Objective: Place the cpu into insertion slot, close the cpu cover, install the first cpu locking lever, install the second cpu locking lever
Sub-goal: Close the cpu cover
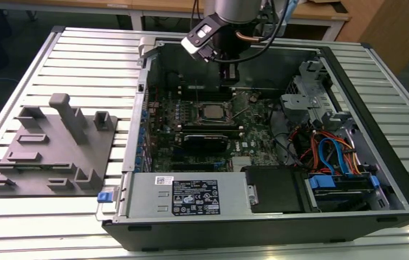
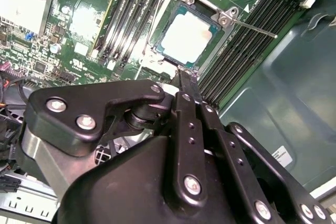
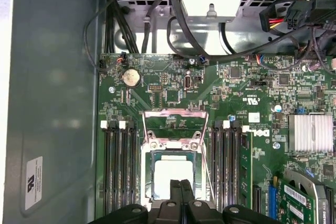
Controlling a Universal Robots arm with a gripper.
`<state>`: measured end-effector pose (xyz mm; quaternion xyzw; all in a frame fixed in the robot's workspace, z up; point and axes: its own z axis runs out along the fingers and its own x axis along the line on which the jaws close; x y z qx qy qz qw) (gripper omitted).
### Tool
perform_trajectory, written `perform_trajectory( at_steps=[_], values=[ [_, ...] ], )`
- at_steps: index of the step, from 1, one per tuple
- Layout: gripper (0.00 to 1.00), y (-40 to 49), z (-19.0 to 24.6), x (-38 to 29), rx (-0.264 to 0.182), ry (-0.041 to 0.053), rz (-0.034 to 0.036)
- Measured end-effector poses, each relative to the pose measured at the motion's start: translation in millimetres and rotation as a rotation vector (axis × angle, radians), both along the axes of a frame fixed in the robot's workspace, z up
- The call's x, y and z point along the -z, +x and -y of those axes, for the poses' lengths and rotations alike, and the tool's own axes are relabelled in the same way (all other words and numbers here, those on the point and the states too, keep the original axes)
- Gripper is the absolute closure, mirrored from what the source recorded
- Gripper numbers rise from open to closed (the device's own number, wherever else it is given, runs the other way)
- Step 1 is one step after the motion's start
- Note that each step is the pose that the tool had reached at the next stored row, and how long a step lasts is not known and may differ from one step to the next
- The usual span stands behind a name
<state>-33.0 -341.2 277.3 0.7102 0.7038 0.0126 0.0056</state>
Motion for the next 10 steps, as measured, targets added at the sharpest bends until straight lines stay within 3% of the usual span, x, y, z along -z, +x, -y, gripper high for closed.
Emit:
perform_trajectory(
  at_steps=[10],
  values=[
    [0.9,0.1,1.1,0.0,0.0,-0.0001,0.0]
  ],
)
